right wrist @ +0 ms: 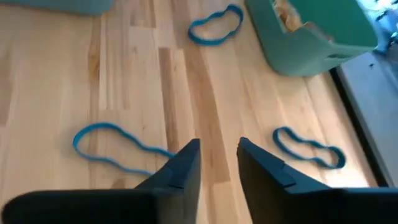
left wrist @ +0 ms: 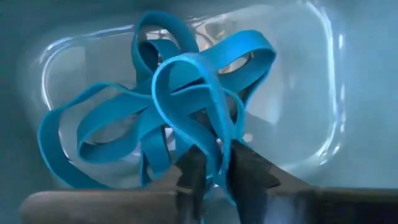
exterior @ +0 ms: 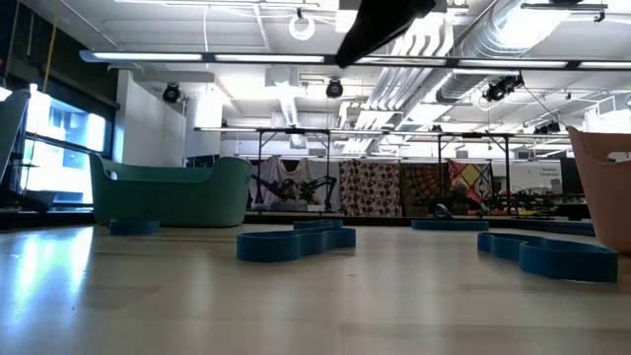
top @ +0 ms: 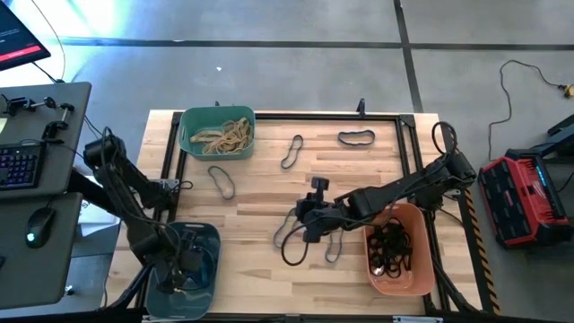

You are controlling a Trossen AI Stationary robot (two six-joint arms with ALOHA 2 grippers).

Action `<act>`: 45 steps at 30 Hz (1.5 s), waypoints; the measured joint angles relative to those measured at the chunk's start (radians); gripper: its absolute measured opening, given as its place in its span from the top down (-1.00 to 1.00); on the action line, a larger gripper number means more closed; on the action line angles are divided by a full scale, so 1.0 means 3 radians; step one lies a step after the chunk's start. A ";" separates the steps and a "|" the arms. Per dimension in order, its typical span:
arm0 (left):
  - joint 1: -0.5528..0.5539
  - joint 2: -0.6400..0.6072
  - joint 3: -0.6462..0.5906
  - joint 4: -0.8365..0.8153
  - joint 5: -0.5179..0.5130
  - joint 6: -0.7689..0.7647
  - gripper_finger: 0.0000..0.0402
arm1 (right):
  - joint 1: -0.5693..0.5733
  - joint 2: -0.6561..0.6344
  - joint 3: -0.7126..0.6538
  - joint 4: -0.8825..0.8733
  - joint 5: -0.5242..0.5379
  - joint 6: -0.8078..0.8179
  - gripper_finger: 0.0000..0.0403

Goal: Sort rubber bands into baskets
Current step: Put the blue rubber band into the blue bin

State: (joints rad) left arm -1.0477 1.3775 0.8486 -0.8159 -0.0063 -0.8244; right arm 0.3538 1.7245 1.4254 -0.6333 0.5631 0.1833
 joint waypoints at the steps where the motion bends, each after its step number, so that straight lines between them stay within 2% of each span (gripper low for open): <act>1: 0.0000 -0.0018 0.0001 0.0001 -0.0004 -0.0041 0.69 | 0.0000 0.0000 0.0000 -0.0055 -0.0047 0.0050 0.47; 8: 0.0014 -0.0030 0.0158 -0.0129 -0.0184 -0.0125 0.39 | 0.0001 0.0000 0.0000 -0.0660 -0.0376 0.0633 0.10; 13: 0.0098 -0.0034 0.0197 -0.0141 -0.0211 -0.0094 0.28 | -0.0043 0.0000 0.0000 -0.1098 -0.0607 0.0759 -0.06; 17: 0.0155 -0.0039 0.0197 0.0161 -0.0298 0.0096 0.44 | -0.0149 0.0056 0.0000 -0.1352 -0.0858 0.0727 -0.08; 23: 0.0246 -0.0078 0.0197 0.0478 -0.0375 0.0426 0.94 | -0.0280 0.0306 0.0000 -0.1534 -0.1136 0.0480 -0.07; 29: 0.0325 -0.0202 0.0196 0.0662 -0.0404 0.0661 0.99 | -0.0380 0.0531 -0.0039 -0.1677 -0.1285 0.0231 -0.07; 34: 0.0358 -0.0341 0.0193 0.0751 -0.0549 0.0819 1.00 | -0.0440 0.0532 -0.0470 -0.1360 -0.1545 0.0170 -0.07; 39: 0.0426 -0.0466 0.0193 0.0886 -0.0661 0.0981 1.00 | -0.0436 0.0529 -0.0867 -0.0983 -0.1529 0.0173 -0.07; 42: 0.0523 -0.0511 0.0193 0.0961 -0.0716 0.1112 1.00 | -0.0434 0.0498 -0.0995 -0.0805 -0.1507 0.0207 0.01; 45: 0.0650 -0.0517 0.0193 0.1089 -0.0714 0.1278 1.00 | -0.0422 0.0501 -0.1021 -0.0755 -0.1494 0.0227 0.23</act>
State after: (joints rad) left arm -0.8526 1.2224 0.9066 -0.4892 -0.2204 -0.4411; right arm 0.2271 1.8748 1.1190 -0.8597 0.1149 0.2516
